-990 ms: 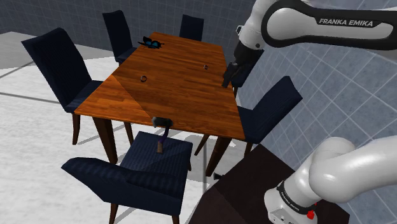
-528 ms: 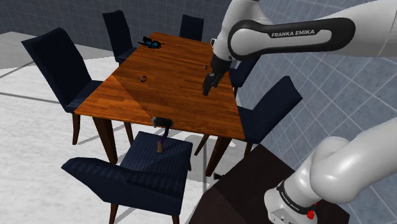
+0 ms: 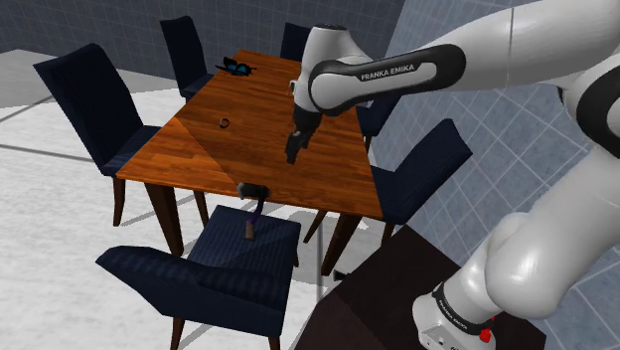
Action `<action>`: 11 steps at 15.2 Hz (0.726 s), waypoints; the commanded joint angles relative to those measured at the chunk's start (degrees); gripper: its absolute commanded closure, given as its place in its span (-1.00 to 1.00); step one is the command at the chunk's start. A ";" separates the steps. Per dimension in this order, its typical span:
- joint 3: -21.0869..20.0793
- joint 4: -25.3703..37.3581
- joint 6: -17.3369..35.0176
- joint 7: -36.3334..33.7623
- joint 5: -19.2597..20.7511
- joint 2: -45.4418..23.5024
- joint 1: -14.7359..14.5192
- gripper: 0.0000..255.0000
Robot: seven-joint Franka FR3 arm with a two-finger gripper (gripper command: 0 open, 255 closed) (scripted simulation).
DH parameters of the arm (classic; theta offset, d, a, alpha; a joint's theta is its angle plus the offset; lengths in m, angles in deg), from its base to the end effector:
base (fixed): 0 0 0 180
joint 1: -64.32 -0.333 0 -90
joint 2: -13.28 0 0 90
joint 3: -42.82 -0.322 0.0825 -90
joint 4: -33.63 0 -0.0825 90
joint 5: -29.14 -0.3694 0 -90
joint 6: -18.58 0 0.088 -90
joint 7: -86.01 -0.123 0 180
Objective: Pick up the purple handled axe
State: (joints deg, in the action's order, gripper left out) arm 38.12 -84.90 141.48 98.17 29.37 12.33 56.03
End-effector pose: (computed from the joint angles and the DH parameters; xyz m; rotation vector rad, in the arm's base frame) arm 0.5313 0.1222 0.4261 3.0626 0.6864 0.0938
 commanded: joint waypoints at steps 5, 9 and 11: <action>-1.50 9.06 2.12 1.73 1.81 -12.98 -1.79 -1.00; -2.27 15.83 2.48 2.80 3.29 -21.39 -3.25 -1.00; -2.58 19.59 2.34 3.36 4.06 -25.65 -4.09 -1.00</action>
State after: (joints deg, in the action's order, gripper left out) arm 35.70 -67.48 144.02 101.20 33.02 -11.05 52.36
